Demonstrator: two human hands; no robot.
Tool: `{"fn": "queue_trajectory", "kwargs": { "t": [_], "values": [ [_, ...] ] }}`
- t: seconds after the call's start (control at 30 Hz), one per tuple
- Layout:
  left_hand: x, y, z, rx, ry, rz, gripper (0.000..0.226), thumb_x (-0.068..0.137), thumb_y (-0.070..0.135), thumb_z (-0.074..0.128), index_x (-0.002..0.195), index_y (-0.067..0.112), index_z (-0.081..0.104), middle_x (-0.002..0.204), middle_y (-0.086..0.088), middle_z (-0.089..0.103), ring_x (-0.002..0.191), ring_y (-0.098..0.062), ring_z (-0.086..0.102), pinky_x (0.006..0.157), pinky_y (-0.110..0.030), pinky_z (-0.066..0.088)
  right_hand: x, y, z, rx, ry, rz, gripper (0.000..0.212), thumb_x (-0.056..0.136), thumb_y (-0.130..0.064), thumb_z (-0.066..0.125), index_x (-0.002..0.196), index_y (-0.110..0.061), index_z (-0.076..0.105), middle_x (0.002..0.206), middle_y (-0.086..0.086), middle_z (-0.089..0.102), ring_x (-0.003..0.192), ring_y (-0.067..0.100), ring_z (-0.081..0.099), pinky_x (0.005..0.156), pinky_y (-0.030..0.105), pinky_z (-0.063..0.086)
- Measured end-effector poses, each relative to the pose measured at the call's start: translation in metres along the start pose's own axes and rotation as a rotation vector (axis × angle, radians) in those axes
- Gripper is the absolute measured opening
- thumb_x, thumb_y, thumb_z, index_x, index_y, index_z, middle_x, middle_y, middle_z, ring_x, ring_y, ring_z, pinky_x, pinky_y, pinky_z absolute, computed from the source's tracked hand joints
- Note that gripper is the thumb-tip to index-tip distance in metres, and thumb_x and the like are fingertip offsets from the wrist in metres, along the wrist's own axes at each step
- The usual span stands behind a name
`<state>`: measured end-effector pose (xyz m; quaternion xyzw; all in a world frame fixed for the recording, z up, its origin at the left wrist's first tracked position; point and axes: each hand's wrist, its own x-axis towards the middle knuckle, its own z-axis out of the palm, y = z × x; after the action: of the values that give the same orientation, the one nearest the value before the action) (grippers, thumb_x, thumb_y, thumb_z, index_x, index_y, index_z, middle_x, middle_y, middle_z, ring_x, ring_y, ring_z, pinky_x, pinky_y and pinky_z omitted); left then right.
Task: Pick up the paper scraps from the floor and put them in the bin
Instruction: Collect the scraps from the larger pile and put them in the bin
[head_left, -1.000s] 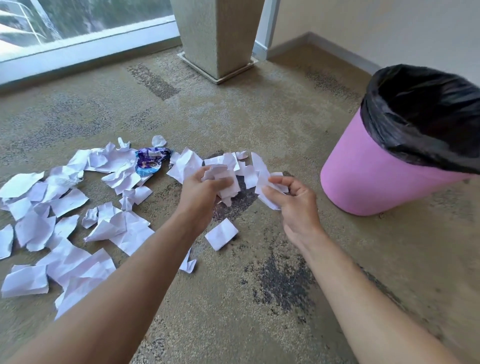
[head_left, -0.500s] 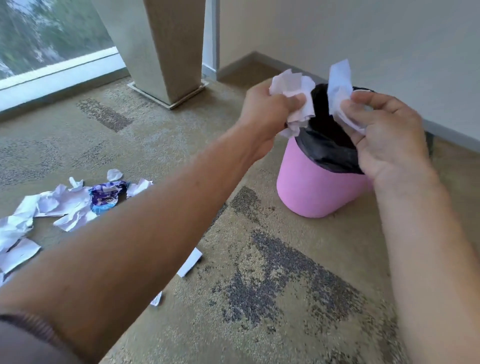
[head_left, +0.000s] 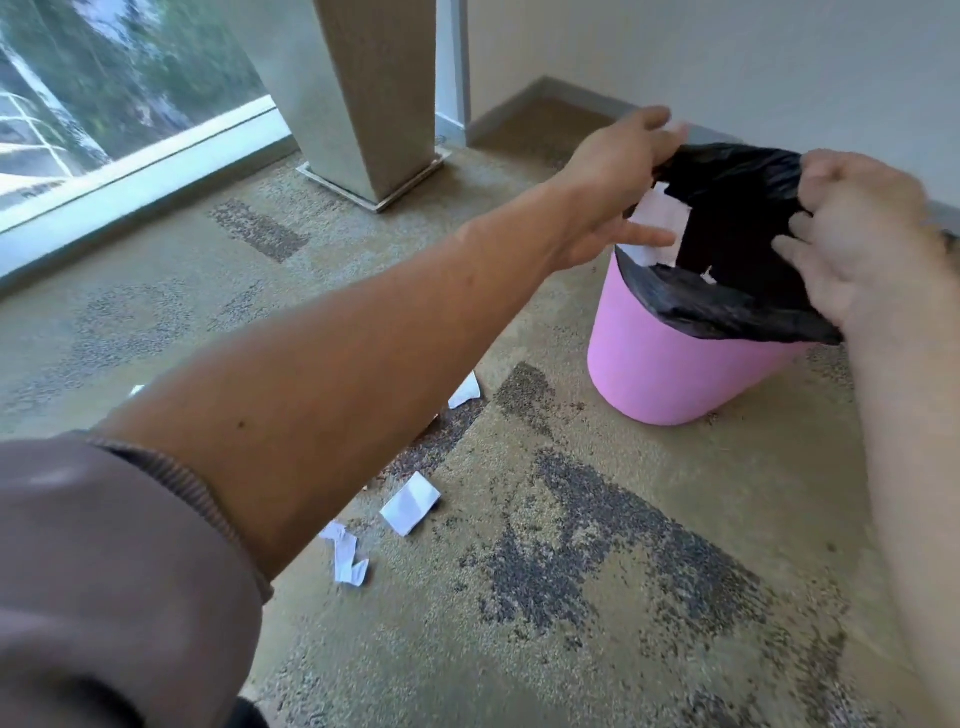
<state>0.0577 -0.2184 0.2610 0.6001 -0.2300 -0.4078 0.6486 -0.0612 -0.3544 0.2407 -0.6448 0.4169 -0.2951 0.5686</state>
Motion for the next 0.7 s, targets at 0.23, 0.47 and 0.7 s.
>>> {"fn": "queue_trajectory", "kwargs": {
  "t": [0.23,0.47,0.7],
  "values": [
    [0.000,-0.034,-0.027,0.120,0.164,0.376,0.029,0.104,0.015,0.041,0.128,0.014,0.056,0.131,-0.004,0.060,0.113,-0.012,0.057,0.077,-0.027,0.054,-0.063,0.021,0.055,-0.038,0.134,-0.601,0.018,0.090,-0.011,0.052,0.103,-0.019,0.062,0.106,-0.001,0.066,0.104,0.002,0.063,0.091,0.016,0.048],
    [-0.064,-0.146,-0.131,0.467,0.472,0.225,0.013,0.091,0.020,0.063,0.103,0.023,0.064,0.105,0.005,0.066,0.093,-0.006,0.062,0.082,-0.027,0.051,-0.134,0.118,0.143,-0.273,-0.356,-0.511,0.021,0.090,-0.014,0.067,0.111,-0.012,0.067,0.104,-0.001,0.064,0.090,0.008,0.063,0.078,0.010,0.049],
    [-0.176,-0.247,-0.205,1.023,0.491,-0.556,0.058,0.081,0.049,0.070,0.131,0.027,0.050,0.134,-0.006,0.045,0.125,-0.028,0.045,0.099,-0.042,0.045,-0.179,0.221,0.193,-0.774,-0.843,-0.197,0.052,0.091,-0.035,0.063,0.138,-0.019,0.046,0.132,0.002,0.050,0.117,0.020,0.051,0.087,0.024,0.037]
  ]
}}
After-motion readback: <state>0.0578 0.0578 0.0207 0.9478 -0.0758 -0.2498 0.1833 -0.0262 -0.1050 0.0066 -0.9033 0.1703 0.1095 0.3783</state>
